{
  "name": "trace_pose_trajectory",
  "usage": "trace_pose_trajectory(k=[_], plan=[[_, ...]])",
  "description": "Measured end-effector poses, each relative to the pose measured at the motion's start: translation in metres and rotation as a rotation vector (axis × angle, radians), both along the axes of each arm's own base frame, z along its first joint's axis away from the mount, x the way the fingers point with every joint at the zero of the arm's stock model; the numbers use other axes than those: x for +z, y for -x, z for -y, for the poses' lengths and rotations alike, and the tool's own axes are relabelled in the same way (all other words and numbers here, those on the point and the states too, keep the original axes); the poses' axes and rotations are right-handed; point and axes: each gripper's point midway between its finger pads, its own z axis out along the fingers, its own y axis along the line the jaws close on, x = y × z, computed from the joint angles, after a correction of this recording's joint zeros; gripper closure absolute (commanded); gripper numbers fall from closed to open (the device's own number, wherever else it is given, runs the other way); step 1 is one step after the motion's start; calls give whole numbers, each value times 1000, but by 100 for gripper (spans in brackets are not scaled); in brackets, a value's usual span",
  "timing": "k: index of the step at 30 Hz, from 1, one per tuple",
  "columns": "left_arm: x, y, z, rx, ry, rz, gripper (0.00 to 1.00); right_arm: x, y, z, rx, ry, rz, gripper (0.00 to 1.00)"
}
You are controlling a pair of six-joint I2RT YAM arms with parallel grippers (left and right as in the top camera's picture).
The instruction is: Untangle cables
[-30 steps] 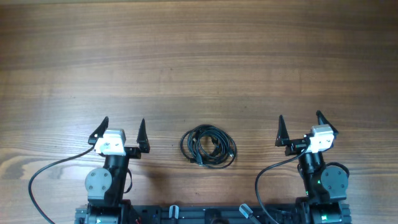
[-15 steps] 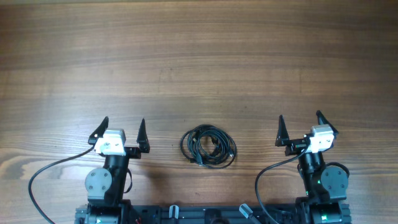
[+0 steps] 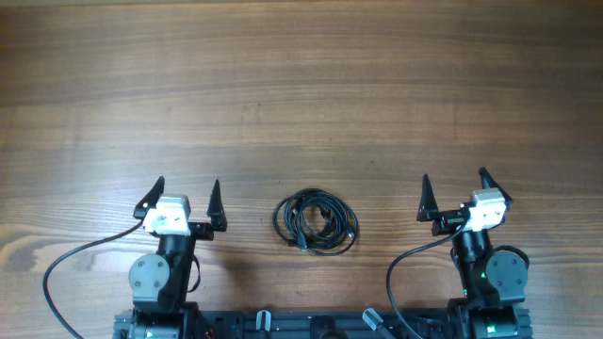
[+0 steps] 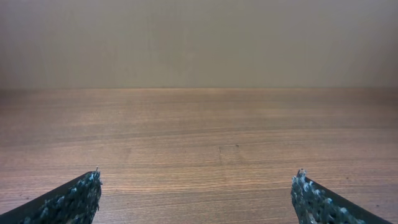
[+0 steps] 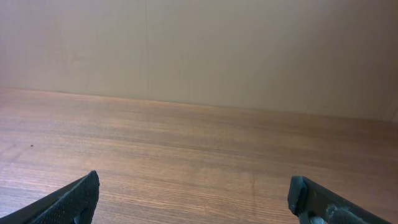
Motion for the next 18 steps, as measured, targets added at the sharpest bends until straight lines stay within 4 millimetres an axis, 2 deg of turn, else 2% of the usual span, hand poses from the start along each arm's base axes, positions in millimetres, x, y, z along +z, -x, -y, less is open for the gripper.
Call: trace_pose_trajectory(k=[2,4,6,7,9,11,14,15,16,17,18], plan=[[1,0,2,-9,6,3,0,0,0,0,0,0,0,0],[3,1,13,-73,37,10,0,0,0,0,0,0,0,0],[18,6,38,-224,69,63,0,0,0,0,0,0,0,0],[30,11,50,-300,73,111,0,0,0,0,0,0,-1,0],[77,28,71,-443,85,294,0,-1,0,0,0,0,-3,0],[103,41,79,-516,116,355,0,-1,0,0,0,0,-2,0],[124,51,86,-560,172,274,0,-1,0,0,0,0,-2,0],[146,57,87,-568,201,200,0,-1,0,0,0,0,-3,0],[151,58,88,-568,203,176,0,-1,0,0,0,0,-3,0],[148,61,88,-554,254,6,0,-1,0,0,0,0,-5,0],[156,61,89,-548,280,-86,0,-2,0,0,0,0,-6,0]])
